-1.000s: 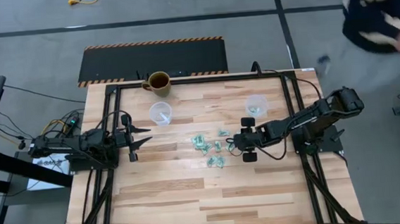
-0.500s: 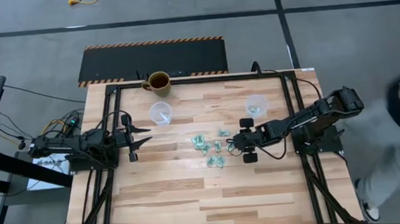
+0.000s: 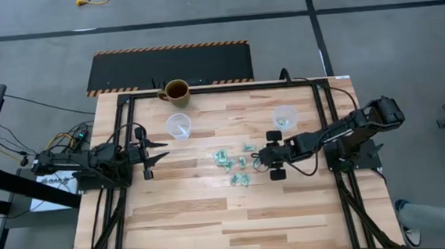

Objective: Pick and place items into bin
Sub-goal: Put the stevia packet into the right transparent bin

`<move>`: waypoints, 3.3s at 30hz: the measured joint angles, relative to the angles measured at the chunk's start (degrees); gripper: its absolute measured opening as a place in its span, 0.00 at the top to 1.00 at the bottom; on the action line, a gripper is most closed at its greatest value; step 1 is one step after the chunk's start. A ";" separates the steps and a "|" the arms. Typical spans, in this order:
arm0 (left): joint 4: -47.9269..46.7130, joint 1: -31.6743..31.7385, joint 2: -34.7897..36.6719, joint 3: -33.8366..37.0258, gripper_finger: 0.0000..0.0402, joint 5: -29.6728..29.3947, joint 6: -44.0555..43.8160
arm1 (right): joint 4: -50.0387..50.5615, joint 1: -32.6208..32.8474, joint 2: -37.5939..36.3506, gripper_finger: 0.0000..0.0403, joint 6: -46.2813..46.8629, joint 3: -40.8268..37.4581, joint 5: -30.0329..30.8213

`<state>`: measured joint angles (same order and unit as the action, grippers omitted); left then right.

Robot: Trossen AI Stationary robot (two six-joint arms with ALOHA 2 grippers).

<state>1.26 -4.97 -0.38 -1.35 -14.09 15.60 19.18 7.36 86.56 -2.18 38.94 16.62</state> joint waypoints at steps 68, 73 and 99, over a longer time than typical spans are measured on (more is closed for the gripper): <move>0.00 -0.01 0.02 0.00 0.70 0.02 -0.18 | -0.62 -1.45 2.84 0.72 -2.20 0.07 -0.15; 0.00 0.00 0.02 0.00 0.70 0.02 -0.29 | -3.37 -3.98 2.82 0.71 -5.22 0.09 -3.65; 0.00 0.00 0.02 0.00 0.70 0.01 0.06 | -0.25 -5.98 -0.68 0.99 -1.03 -0.30 -3.61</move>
<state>1.26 -4.97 -0.37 -1.35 -14.08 15.66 18.93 1.38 85.88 -3.22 38.64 13.01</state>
